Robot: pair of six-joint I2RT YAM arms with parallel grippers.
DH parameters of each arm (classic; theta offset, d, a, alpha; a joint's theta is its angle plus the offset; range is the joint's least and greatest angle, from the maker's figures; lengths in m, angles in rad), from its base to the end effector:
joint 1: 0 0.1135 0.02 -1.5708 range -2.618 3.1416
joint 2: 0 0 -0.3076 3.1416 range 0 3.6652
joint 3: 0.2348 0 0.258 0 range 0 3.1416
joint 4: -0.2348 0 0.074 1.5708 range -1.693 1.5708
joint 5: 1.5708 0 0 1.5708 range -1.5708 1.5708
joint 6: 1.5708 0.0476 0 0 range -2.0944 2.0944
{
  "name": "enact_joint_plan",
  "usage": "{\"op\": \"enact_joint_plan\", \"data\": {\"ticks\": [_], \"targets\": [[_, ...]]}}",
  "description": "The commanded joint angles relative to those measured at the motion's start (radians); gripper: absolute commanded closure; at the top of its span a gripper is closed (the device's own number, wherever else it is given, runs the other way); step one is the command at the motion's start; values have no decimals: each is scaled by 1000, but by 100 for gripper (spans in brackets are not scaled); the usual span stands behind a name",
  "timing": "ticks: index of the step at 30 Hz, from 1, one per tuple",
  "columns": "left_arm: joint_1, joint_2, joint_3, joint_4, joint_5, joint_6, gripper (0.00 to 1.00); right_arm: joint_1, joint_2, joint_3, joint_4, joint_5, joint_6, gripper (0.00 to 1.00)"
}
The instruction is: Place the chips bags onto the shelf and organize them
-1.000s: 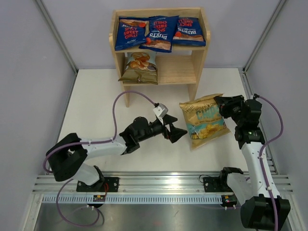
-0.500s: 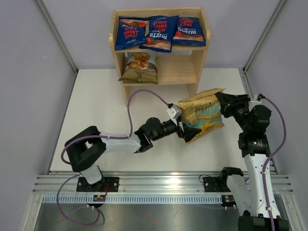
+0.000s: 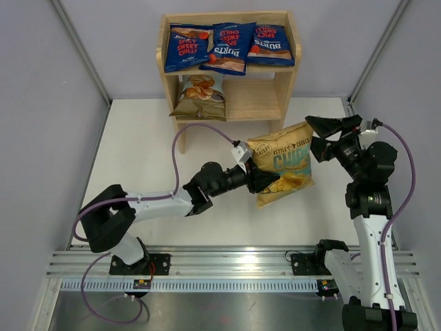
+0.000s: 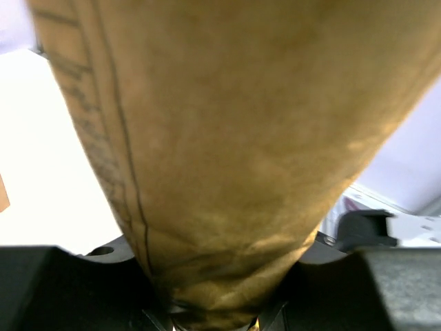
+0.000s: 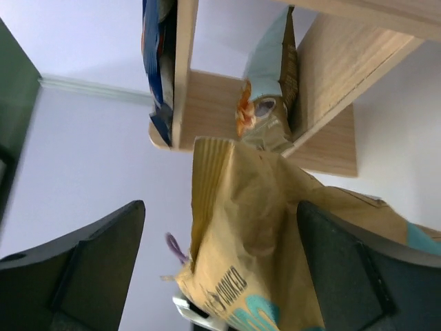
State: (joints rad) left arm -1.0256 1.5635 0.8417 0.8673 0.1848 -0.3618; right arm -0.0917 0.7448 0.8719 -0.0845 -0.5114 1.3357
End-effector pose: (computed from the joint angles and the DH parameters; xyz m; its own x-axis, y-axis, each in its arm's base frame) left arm 0.1819 -0.3169 0.3179 -0.2605 -0.2414 -0.9348 0.9009 0.2875 -0.3253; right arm 0.1520 0.0094 0.4183 -0.3860 0.8871 -0.2530 -0.1361 0.2165 0.9668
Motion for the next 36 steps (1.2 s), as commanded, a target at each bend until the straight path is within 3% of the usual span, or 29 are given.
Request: {"op": "enact_joint_plan", "data": {"ticks": [1,6,11,12,17,18,20,24,26,29,30,32,36], "targets": [[67,-135,0,12,202,-103,75,4,39,125,-36,-156,-266,1],[252,-197,-35,55,497,-329,75,4,19,182,-49,-396,-585,1],[285,-162,63,117,779,-442,74,4,-68,151,32,-538,-687,1],[286,-152,75,154,813,-524,74,4,-64,156,29,-555,-701,1],[286,-73,123,546,892,-808,71,7,-32,223,-87,-584,-762,0],[286,-53,134,685,895,-926,71,10,-25,231,-137,-587,-780,0],[286,2,183,800,892,-1062,69,21,-27,252,-191,-570,-832,1],[283,38,229,799,872,-1088,70,40,-22,220,-94,-670,-741,1],[283,43,244,797,867,-1088,71,46,-24,239,-142,-655,-786,1],[289,41,252,793,857,-1074,74,46,-22,321,-425,-439,-938,1],[292,41,254,782,857,-1068,74,46,-22,337,-464,-247,-951,1],[302,33,252,735,852,-1036,78,46,-19,361,-514,-127,-954,1],[306,32,260,731,851,-1023,78,46,-1,339,-505,-227,-919,0]]}}
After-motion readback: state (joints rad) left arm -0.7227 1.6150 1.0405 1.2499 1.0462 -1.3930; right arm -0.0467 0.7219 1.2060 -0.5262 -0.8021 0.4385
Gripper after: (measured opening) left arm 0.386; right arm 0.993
